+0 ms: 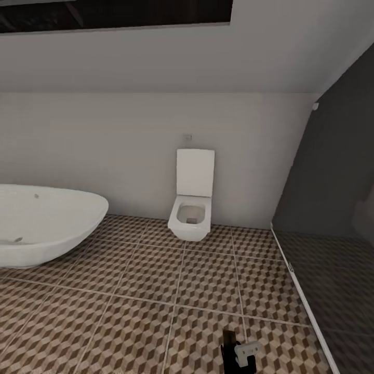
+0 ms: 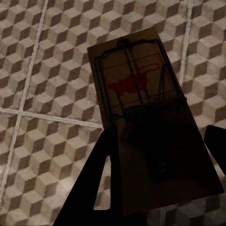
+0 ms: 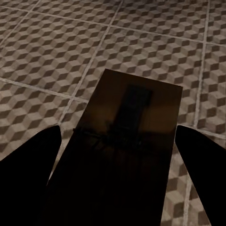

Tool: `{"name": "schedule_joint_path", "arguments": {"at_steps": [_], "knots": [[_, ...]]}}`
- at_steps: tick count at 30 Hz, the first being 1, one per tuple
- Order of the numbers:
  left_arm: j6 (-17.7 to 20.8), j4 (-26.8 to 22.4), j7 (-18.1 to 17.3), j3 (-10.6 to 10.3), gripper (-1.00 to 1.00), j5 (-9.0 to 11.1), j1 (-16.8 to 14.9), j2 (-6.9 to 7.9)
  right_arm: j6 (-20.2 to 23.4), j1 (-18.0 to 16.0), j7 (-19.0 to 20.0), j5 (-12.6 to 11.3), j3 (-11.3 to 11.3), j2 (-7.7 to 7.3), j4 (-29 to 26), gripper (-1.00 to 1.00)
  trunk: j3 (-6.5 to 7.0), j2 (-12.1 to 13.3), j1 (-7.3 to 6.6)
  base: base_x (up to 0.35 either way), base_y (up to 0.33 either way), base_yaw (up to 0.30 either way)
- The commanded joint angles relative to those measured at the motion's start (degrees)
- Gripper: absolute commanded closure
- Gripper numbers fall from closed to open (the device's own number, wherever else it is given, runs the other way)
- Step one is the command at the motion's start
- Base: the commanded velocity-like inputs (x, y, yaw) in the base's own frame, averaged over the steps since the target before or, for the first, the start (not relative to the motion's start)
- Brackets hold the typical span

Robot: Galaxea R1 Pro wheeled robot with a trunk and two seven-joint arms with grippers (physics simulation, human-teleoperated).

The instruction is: Take the four mousetraps from the cabinet in the bathroom and place them on the bathroom floor. Make sure all four end up on the same floor surface, and ensure that at least two of them are either under or directly next to the same bathroom sink.

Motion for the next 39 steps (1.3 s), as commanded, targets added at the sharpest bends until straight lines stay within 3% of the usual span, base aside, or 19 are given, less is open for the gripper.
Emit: {"name": "schedule_joint_path", "arguments": {"at_steps": [1, 39], "knots": [[-0.2, 0.1, 0.3, -0.5, 1.00, 0.5, -0.1, 0.00, -0.2, 0.0, -0.1, 0.0, 0.2, 0.00, 0.0, 1.00, -0.05, 0.0, 0.00, 0.000, 0.000, 0.286], [-0.2, 0.1, 0.3, -0.5, 1.00, 0.5, -0.1, 0.00, -0.2, 0.0, -0.1, 0.0, 0.2, 0.00, 0.0, 1.00, -0.05, 0.0, 0.00, 0.000, 0.000, 0.286]]}}
